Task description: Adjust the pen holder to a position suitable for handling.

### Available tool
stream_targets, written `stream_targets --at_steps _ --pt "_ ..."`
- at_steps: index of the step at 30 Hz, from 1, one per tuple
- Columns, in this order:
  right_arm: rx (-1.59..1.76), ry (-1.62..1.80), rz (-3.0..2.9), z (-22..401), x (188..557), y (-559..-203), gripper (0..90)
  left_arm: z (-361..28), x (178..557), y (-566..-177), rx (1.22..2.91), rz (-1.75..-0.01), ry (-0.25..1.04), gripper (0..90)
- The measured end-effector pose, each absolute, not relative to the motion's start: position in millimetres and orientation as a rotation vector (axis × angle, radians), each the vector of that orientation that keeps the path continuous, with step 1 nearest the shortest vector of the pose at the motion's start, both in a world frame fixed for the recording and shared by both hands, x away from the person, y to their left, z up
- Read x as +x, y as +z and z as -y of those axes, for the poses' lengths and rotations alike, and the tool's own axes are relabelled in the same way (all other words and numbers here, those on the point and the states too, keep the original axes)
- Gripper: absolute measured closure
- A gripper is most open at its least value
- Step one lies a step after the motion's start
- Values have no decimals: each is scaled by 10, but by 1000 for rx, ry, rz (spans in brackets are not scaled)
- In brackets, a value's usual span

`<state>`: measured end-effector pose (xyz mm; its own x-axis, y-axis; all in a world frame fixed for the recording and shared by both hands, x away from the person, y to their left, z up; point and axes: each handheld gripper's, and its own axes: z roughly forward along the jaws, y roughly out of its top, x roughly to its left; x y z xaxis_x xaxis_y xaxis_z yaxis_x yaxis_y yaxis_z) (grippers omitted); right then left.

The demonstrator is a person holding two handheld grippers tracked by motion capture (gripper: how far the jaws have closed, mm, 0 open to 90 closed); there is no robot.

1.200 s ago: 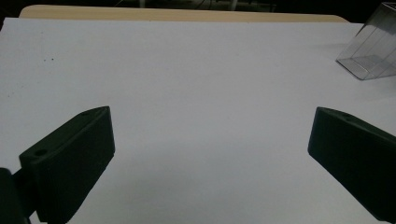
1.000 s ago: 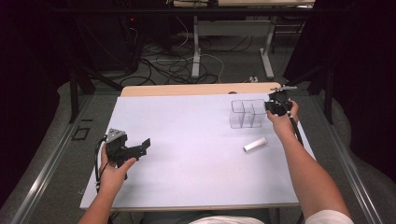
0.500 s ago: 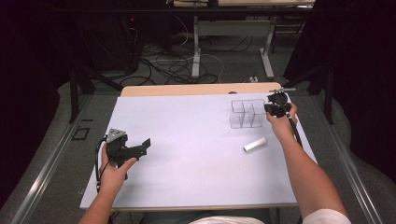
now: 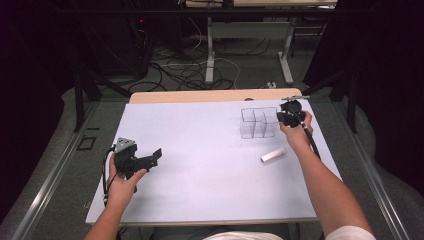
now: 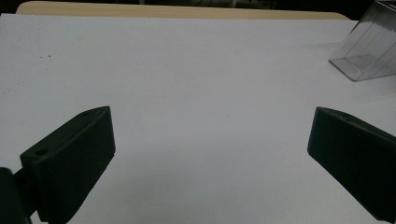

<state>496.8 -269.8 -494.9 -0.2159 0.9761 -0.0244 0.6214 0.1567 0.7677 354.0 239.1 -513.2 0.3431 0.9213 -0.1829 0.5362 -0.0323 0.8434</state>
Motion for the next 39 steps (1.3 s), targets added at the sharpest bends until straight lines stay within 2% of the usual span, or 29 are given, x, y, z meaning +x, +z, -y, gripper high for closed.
stream_targets --at_steps 39 --pt "1410 1014 -2050 1506 4844 -4993 900 -2395 3551 -5140 1698 -1317 521 8"
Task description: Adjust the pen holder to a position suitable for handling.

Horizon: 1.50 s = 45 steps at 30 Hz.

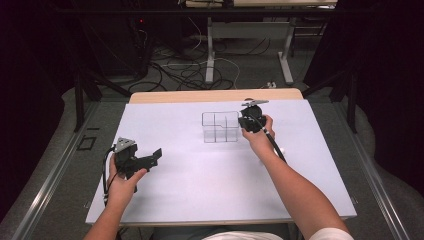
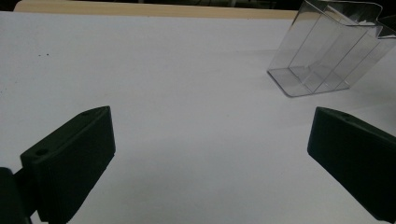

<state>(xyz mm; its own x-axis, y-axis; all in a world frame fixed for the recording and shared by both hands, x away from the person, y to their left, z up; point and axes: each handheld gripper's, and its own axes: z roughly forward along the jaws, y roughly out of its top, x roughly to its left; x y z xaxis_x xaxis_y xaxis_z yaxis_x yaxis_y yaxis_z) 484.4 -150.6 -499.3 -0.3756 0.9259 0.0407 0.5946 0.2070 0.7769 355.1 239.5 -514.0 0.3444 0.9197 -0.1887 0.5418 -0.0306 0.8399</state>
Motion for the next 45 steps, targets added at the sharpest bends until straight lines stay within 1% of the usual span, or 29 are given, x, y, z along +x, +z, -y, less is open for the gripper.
stream_targets --at_steps 4,12,17,21,25,29,32,33,36,37,38,43,45 --pt "1403 1028 -2061 1427 4835 -4997 900 -2396 3552 -5140 1699 -1317 521 8" --pt "1399 1046 -2067 1409 4835 -4989 900 -2395 3552 -5141 1699 -1315 521 8" --pt "1396 1082 -2053 1436 4802 -4944 870 -2398 3556 -5139 1697 -1313 522 8" --pt "1381 1145 -2030 1527 4705 -4882 835 -2390 3562 -5150 1698 -1315 516 8" --pt "1364 1199 -2023 1613 4598 -4831 781 -2388 3559 -5150 1693 -1316 516 8" --pt "1363 1265 -2014 1706 4477 -4784 687 -2386 3562 -5155 1696 -1316 516 8" --pt "1350 1315 -2002 1785 4379 -4757 634 -2378 3561 -5159 1692 -1320 513 8" --pt "1350 1315 -2002 1785 4379 -4757 634 -2378 3561 -5159 1692 -1320 513 8" --pt "1331 1325 -2001 1863 4275 -4745 583 -2365 3564 -5158 1693 -1315 508 8" --pt "1321 1325 -1998 1893 4240 -4743 567 -2357 3563 -5158 1692 -1315 511 8" --pt "1311 1341 -1988 1959 4175 -4742 532 -2346 3563 -5157 1696 -1309 509 8" --pt "1312 1359 -1959 2152 4024 -4728 476 -2320 3566 -5157 1697 -1305 503 8" --pt "1307 1384 -1949 2233 3984 -4739 431 -2317 3565 -5156 1703 -1303 501 8"
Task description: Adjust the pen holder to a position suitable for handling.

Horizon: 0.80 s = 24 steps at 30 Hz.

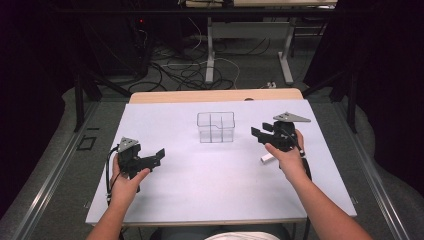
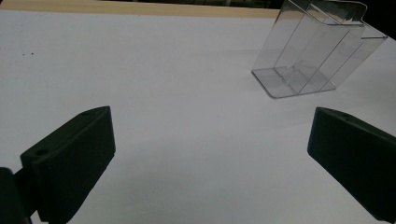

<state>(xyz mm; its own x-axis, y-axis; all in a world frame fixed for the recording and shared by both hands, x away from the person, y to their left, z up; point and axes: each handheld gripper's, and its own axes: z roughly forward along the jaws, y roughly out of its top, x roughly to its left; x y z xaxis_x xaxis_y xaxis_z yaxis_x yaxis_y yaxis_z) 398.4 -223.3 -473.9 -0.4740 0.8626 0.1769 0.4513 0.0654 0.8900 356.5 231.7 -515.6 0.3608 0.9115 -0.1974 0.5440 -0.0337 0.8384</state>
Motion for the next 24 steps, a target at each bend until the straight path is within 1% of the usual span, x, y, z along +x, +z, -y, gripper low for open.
stream_targets --at_steps 2,5,8,9,10,12,14,18,21,24 --pt "1302 1430 -1939 2312 3939 -4754 419 -2305 3557 -5152 1709 -1295 502 8" --pt "1301 1431 -1914 2422 3877 -4763 355 -2295 3552 -5149 1707 -1290 499 8" --pt "1304 1436 -1905 2485 3836 -4757 329 -2287 3552 -5148 1705 -1289 492 8" --pt "1300 1432 -1892 2512 3812 -4754 306 -2279 3551 -5147 1704 -1287 489 8" --pt "1295 1425 -1892 2565 3764 -4749 259 -2262 3550 -5143 1709 -1280 493 8" --pt "1303 1407 -1892 2592 3733 -4744 246 -2252 3550 -5142 1710 -1276 493 8" --pt "1297 1370 -1875 2681 3651 -4745 199 -2224 3540 -5134 1722 -1262 490 8" --pt "1348 1346 -1838 2839 3536 -4778 179 -2188 3533 -5133 1731 -1240 478 7" --pt "1391 1339 -1824 2957 3461 -4840 178 -2105 3513 -5127 1781 -1191 499 7" --pt "1427 1321 -1812 3039 3415 -4898 163 -2059 3514 -5115 1785 -1179 499 7"
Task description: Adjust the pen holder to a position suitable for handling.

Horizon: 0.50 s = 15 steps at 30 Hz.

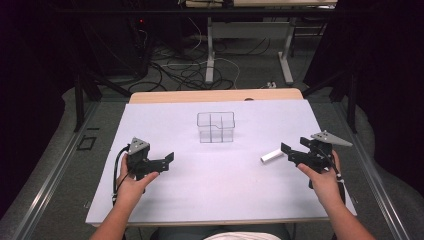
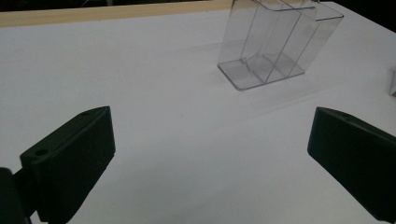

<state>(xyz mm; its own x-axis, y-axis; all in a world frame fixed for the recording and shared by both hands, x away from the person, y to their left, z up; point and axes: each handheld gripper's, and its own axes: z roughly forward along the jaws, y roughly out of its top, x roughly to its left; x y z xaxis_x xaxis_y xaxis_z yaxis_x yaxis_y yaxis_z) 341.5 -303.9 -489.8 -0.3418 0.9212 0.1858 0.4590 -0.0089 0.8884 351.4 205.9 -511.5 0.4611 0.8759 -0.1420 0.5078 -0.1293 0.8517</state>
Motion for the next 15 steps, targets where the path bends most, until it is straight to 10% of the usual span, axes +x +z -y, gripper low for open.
stream_targets --at_steps 15 --pt "1436 1308 -1734 3208 3378 -4998 155 -1595 3613 -4918 1864 -1054 471 29"
